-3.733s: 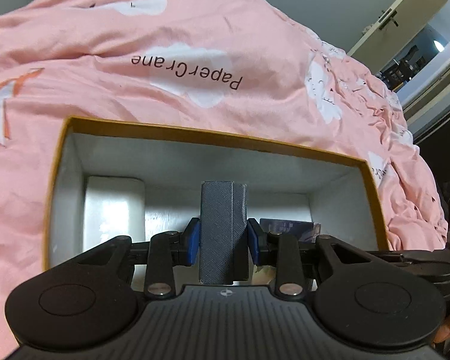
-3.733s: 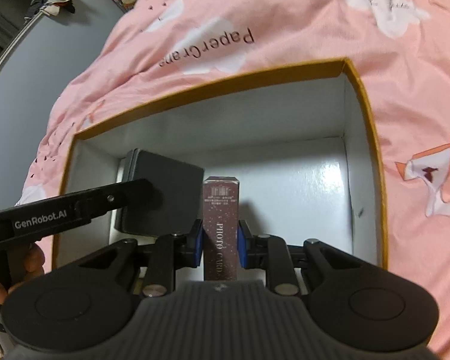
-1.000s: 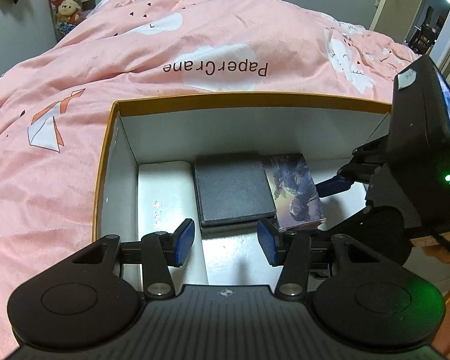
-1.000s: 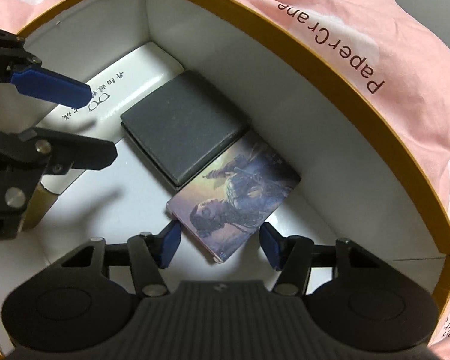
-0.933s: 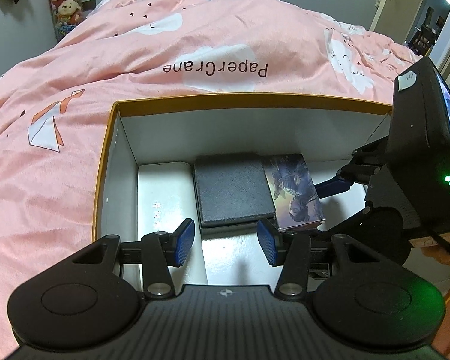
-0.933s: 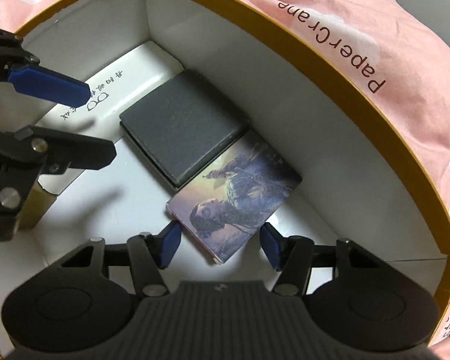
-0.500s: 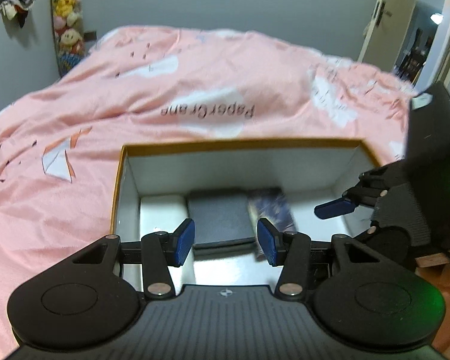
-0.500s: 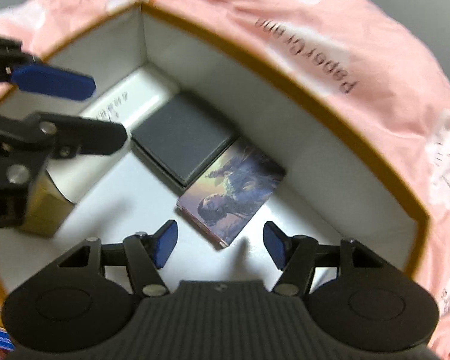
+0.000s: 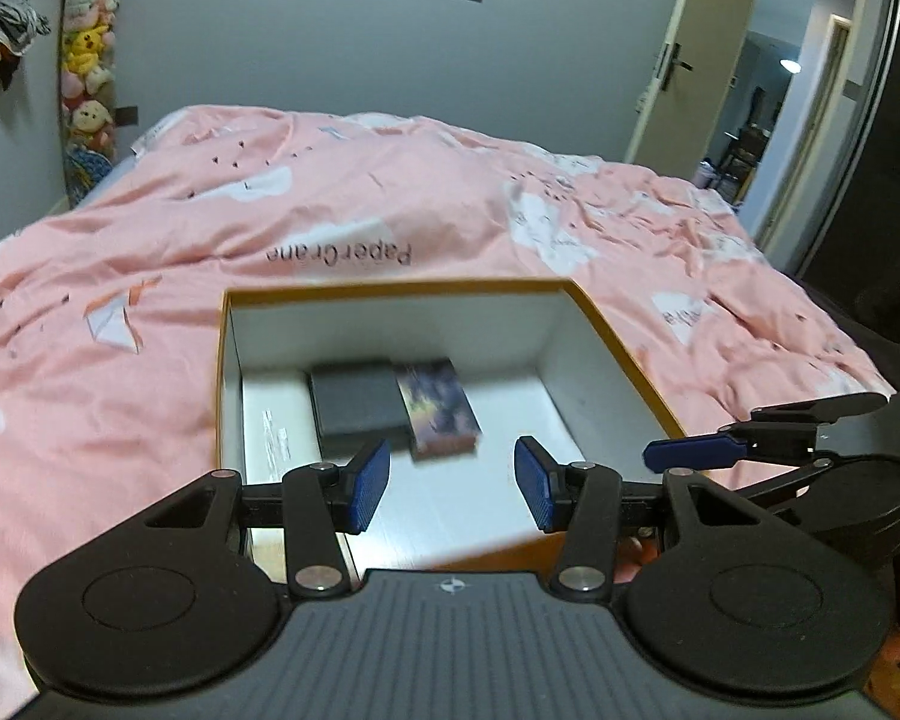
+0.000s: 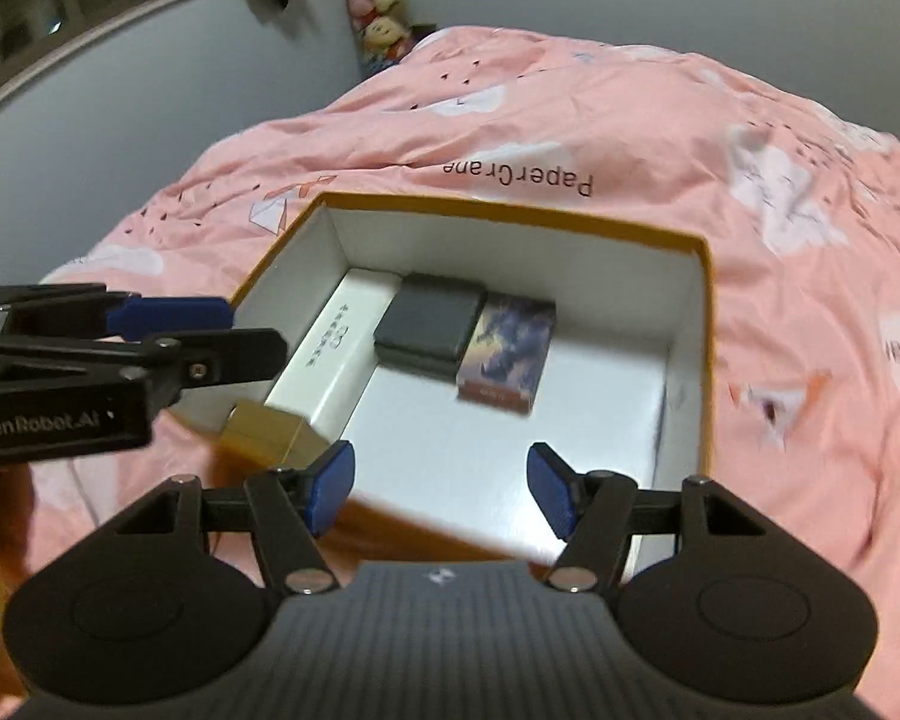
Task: Organize objects
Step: 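Withdraw both grippers from the box toward the remaining items, then close left gripper on pink wallet while right gripper grasps pink pouch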
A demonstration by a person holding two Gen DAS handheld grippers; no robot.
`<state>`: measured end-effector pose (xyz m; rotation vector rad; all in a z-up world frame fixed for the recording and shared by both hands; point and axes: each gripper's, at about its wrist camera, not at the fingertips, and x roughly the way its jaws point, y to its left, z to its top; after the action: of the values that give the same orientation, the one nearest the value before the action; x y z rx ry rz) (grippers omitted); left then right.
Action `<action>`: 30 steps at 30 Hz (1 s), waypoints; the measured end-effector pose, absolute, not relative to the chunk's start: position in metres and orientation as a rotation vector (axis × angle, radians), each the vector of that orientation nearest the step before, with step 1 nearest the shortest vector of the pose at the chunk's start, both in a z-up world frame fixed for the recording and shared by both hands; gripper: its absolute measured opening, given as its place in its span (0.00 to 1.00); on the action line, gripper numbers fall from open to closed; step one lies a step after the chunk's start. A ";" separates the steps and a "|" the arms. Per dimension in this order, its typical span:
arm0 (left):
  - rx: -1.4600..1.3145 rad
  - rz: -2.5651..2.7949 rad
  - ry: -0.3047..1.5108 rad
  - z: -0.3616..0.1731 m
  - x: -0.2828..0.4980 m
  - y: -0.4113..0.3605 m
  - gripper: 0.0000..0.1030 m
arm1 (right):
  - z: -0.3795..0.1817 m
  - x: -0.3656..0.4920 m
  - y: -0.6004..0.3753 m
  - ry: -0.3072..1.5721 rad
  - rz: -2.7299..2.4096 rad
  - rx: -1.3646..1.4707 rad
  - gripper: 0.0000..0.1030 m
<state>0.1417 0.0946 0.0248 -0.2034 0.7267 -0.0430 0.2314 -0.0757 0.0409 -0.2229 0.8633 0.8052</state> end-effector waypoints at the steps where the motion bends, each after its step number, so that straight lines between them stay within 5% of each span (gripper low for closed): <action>1: -0.212 -0.056 0.737 0.024 0.135 0.093 0.54 | 0.041 0.220 -0.086 0.864 0.789 -0.216 0.63; 15: -0.247 -0.278 0.867 -0.008 0.082 0.047 0.53 | 0.000 0.162 -0.179 1.006 0.566 -0.142 0.56; 30: 0.071 -0.415 1.008 -0.051 0.147 -0.035 0.57 | -0.030 0.207 -0.212 1.129 0.497 0.034 0.30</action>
<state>0.1466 -0.0352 -0.0507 0.0715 1.0079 -0.4154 0.2073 -0.2120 -0.0299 0.0343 1.1295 0.4970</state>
